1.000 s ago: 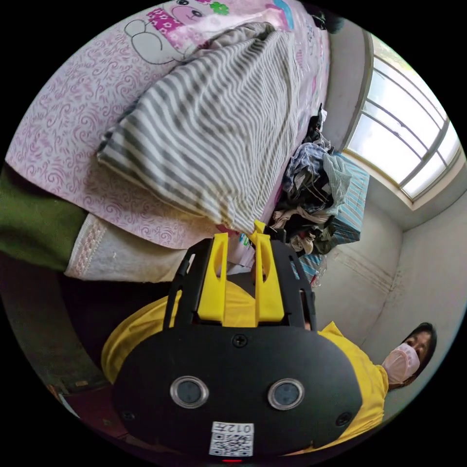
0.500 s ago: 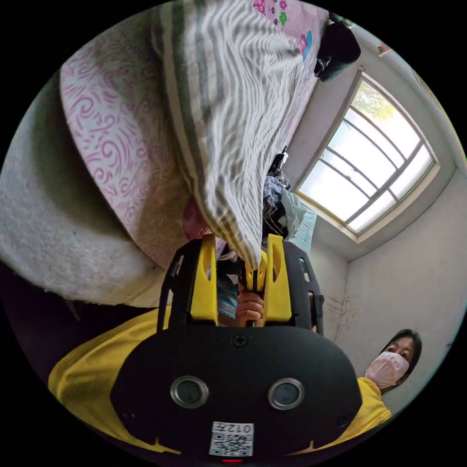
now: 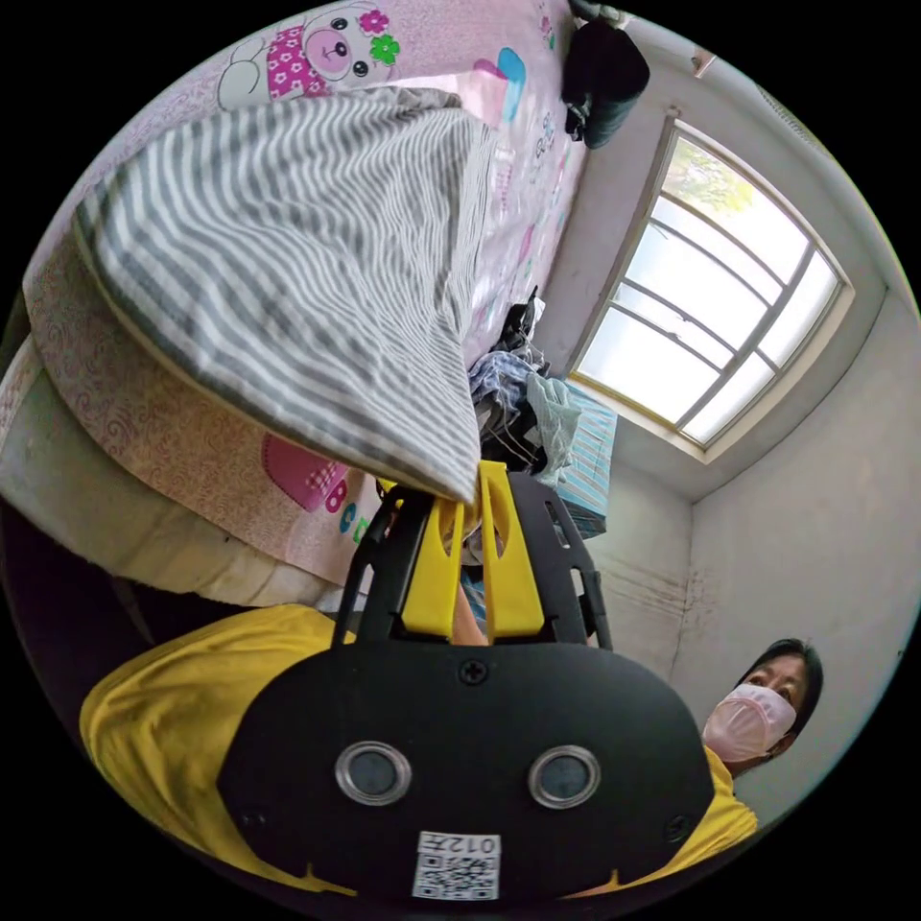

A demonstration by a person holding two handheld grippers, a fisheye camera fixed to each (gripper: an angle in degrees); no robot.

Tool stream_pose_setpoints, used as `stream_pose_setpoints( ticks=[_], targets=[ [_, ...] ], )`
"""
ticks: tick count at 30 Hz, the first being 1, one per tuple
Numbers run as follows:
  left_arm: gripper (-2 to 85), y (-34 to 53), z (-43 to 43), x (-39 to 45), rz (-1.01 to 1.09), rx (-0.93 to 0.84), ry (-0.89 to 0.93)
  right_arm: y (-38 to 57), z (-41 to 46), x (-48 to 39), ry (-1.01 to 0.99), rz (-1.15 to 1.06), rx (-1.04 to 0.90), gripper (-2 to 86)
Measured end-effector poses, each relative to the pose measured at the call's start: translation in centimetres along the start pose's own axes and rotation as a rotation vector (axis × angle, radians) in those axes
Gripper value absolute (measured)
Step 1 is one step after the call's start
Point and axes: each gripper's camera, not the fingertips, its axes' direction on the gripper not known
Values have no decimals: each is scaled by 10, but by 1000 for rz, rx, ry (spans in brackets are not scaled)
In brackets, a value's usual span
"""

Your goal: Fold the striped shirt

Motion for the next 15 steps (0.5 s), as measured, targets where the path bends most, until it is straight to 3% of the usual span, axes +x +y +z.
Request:
stream_pose_setpoints(
  ticks=[7,15],
  targets=[
    [64,-14,-3,14,-18,-36,-30,-52,32,-15,-55,-74,74,173],
    [62,-26,-23,19,-29,-22,-20,-105,80,-40,95,-134,37,141]
  ],
)
